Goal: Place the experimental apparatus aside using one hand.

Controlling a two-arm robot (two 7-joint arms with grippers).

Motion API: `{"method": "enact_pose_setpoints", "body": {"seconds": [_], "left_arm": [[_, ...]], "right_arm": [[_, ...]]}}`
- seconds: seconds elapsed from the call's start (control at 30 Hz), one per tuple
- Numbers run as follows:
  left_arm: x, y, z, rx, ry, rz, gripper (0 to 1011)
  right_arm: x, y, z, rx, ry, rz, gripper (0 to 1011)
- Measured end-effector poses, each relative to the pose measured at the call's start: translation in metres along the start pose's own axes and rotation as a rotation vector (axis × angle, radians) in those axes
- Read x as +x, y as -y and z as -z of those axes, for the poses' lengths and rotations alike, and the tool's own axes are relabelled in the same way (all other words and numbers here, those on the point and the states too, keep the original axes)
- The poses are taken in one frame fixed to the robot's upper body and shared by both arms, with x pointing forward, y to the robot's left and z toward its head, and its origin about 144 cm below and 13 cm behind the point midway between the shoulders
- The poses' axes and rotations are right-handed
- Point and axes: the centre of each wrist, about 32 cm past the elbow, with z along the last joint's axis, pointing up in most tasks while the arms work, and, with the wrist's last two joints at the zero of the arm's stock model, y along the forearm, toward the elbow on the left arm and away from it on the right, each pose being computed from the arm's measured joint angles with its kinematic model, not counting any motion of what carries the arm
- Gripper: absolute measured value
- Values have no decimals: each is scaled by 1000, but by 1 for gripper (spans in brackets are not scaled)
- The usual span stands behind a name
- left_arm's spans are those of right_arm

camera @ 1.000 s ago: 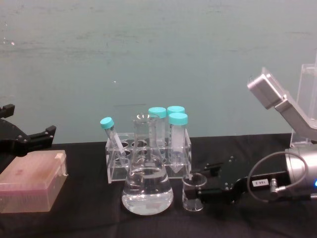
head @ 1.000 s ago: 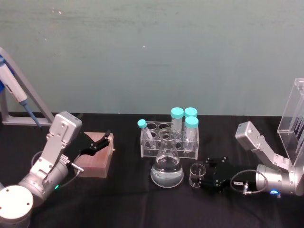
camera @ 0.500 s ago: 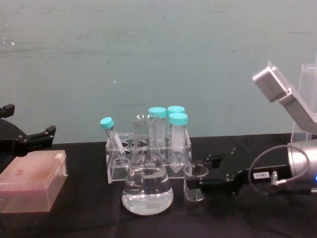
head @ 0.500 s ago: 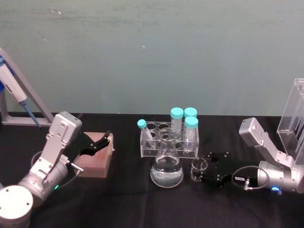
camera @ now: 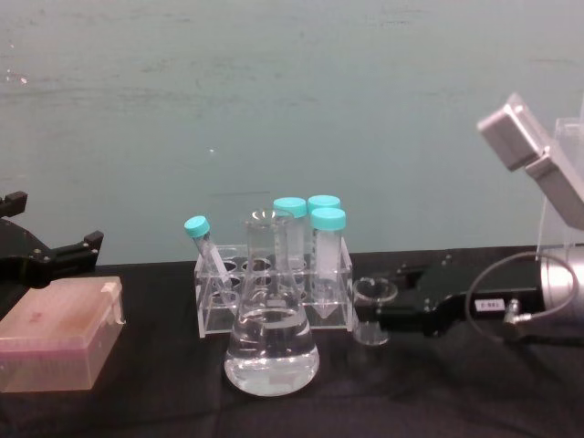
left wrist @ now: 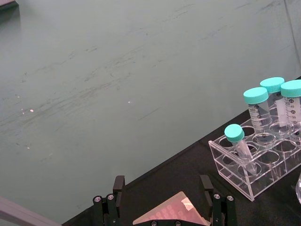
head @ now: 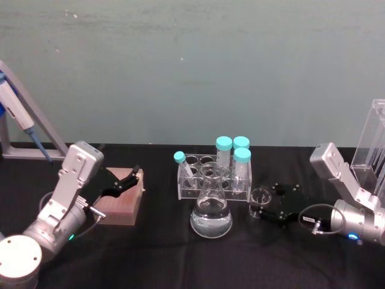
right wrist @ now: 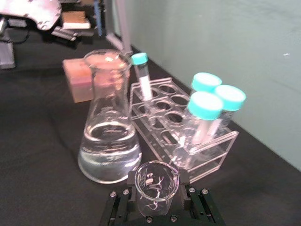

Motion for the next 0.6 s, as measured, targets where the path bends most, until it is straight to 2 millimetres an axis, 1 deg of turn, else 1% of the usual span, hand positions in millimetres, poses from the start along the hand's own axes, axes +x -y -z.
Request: {"method": "enact_pose_setpoints", "body": {"seconds": [0.27,0.6], "left_arm": [[0,0,0,0,0,0,1000],[0,0,0,0,0,0,1000]], "right_arm": [[-6,12,-5,18,-26,100,520],[-5,16,-5,-13,-52,209,520]]}}
